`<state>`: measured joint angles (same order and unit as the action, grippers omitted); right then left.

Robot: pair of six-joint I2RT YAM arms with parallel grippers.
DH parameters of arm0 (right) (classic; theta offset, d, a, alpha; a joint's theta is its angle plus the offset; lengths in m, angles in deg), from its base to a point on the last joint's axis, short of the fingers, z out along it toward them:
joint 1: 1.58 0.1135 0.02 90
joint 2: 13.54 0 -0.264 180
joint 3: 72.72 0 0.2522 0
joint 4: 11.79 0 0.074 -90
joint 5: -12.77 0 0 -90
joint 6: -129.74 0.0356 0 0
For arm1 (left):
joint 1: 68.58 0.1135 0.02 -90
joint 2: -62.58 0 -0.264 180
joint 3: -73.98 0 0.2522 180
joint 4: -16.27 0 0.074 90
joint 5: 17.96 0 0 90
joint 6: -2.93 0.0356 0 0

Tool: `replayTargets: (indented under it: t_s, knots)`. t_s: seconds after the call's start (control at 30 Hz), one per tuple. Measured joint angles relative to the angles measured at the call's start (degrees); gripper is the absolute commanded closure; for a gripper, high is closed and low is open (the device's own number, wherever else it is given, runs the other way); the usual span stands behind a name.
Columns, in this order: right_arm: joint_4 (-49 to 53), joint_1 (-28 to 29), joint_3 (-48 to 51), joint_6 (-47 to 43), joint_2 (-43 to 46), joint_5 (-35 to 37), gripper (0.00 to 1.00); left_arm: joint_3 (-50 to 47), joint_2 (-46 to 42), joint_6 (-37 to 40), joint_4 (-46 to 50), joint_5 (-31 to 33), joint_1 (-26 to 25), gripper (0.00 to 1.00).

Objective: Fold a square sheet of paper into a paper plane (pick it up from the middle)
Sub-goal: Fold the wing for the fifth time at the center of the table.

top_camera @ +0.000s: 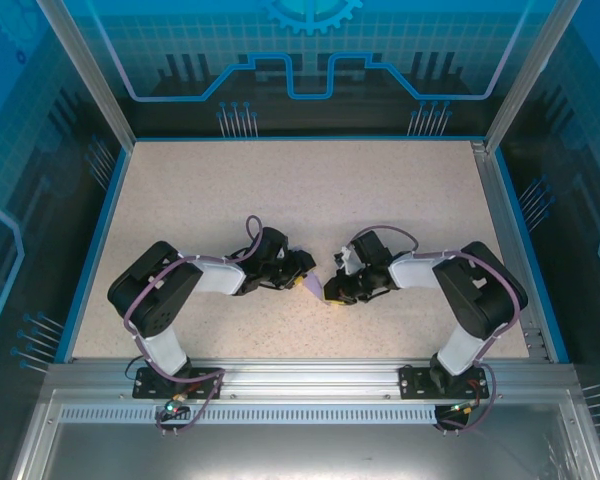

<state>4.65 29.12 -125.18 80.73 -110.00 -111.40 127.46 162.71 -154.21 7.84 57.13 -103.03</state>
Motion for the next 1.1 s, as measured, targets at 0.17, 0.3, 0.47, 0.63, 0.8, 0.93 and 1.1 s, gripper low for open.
replayTargets:
  t_s: [0.17, 0.3, 0.47, 0.63, 0.8, 0.93, 1.1]
  knots:
    - [3.67, -0.09, -1.18, 0.11, 0.5, 0.11, 0.81, 0.0, 0.0, 0.0, 0.0, 0.0, 0.0, 0.54]
    - [5.95, -0.09, -2.78, 0.07, 0.5, 0.13, 0.79, 0.0, 0.0, 0.02, -0.02, -0.02, 0.0, 0.54]
    - [7.76, -0.09, -4.66, -0.15, 0.48, 0.11, 0.78, 0.0, 0.0, 0.0, -0.02, -0.02, 0.0, 0.54]
    - [8.0, -0.09, -6.05, -0.15, -0.31, 0.09, 0.79, 0.02, 0.02, 0.02, -0.02, -0.07, 0.0, 0.54]
    - [8.02, -0.09, -6.36, -0.52, -1.77, 0.0, 0.89, 0.11, 0.11, 0.02, 0.02, -0.17, 0.0, 0.54]
    - [8.0, -0.09, -6.27, -2.03, -2.75, -0.33, 0.93, 0.13, 0.11, 0.02, 0.04, -0.17, 0.0, 0.54]
    - [6.16, -0.26, -4.68, -5.09, -3.76, -0.96, 0.91, 0.24, 0.22, -0.04, 0.13, -0.5, -0.04, 0.54]
